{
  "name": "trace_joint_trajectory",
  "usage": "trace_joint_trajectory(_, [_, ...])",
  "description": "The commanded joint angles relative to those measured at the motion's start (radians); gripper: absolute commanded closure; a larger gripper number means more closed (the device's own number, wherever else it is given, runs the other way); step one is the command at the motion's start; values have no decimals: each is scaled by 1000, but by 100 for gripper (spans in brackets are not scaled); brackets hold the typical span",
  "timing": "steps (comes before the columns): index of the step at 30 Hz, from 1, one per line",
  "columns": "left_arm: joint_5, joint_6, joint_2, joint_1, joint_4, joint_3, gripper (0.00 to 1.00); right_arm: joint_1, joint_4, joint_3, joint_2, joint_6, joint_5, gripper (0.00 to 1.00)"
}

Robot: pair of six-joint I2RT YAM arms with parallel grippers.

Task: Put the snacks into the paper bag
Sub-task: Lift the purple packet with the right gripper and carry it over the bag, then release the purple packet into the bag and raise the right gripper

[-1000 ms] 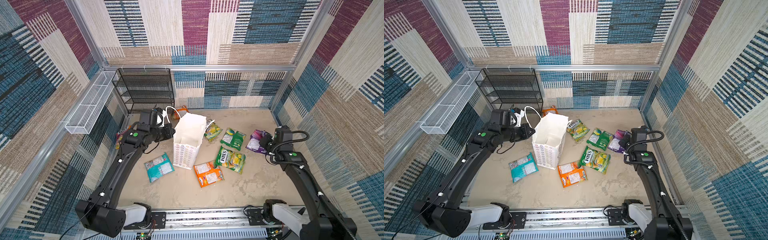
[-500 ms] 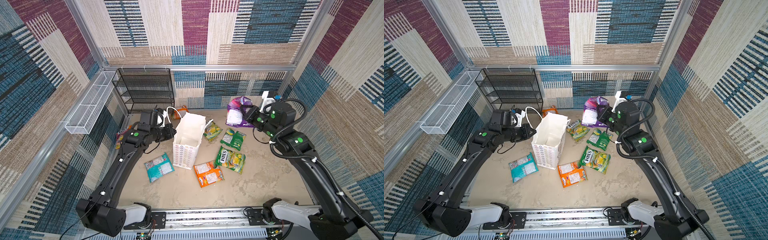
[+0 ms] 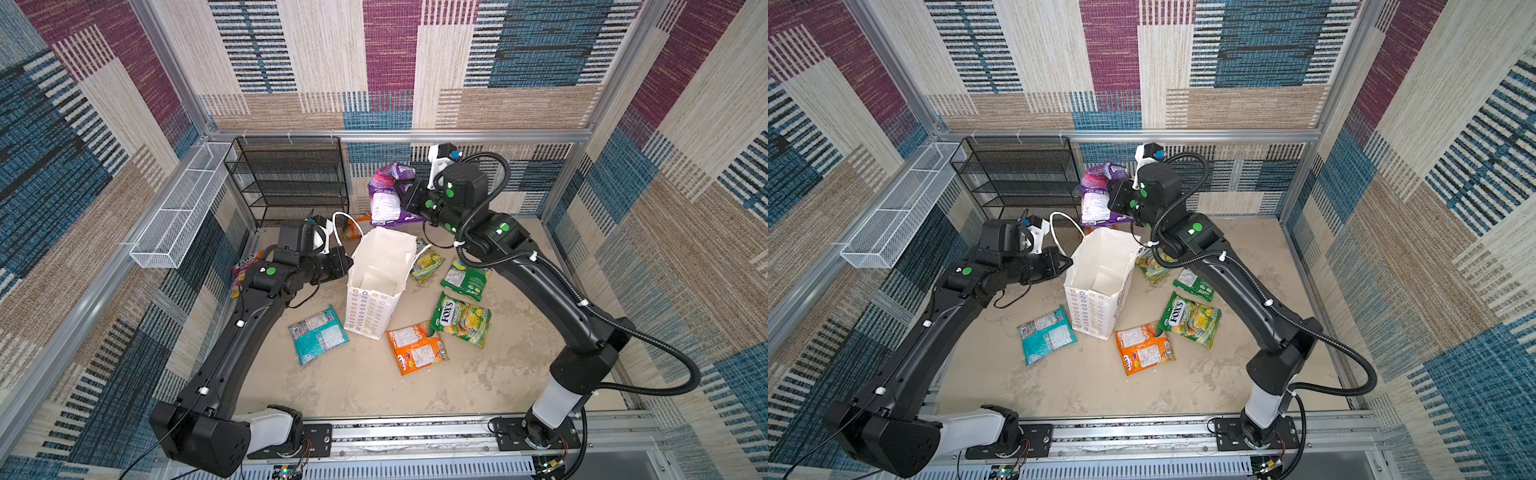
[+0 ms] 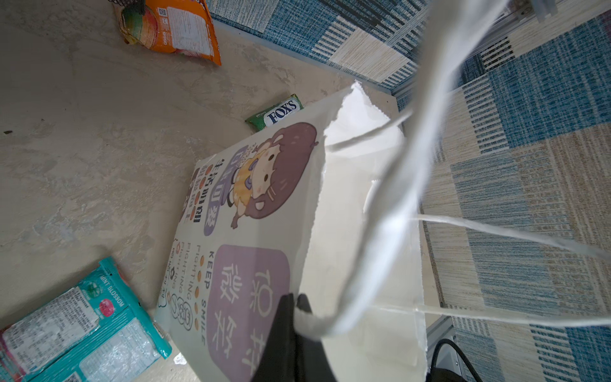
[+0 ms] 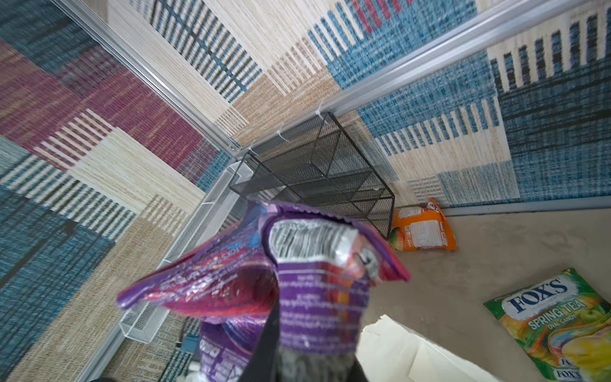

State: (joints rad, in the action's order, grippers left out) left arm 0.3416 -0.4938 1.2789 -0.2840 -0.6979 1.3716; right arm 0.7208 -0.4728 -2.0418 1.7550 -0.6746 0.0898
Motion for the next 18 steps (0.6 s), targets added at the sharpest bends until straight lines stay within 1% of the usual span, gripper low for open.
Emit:
trace_joint_trajectory(1, [-20, -12, -7, 2, 30, -8, 100, 6, -19, 19, 38, -52, 15, 82])
trace_joint_trajectory(3, [-19, -12, -8, 2, 31, -9, 100, 16, -32, 37, 50, -68, 18, 82])
trace_joint_trajectory(10, [-31, -19, 5, 3, 37, -19, 100, 66, -79, 122, 37, -118, 137, 81])
trace_joint_trajectory(12, [-29, -19, 4, 4, 37, -19, 100, 73, -67, 176, 11, -132, 163, 81])
trace_joint_trajectory(14, [-29, -19, 3, 3, 37, -17, 100, 79, -34, 228, -13, -134, 161, 81])
trace_joint_trajectory(18, [-35, -17, -4, 5, 38, -19, 100, 83, -52, 256, -21, -146, 173, 81])
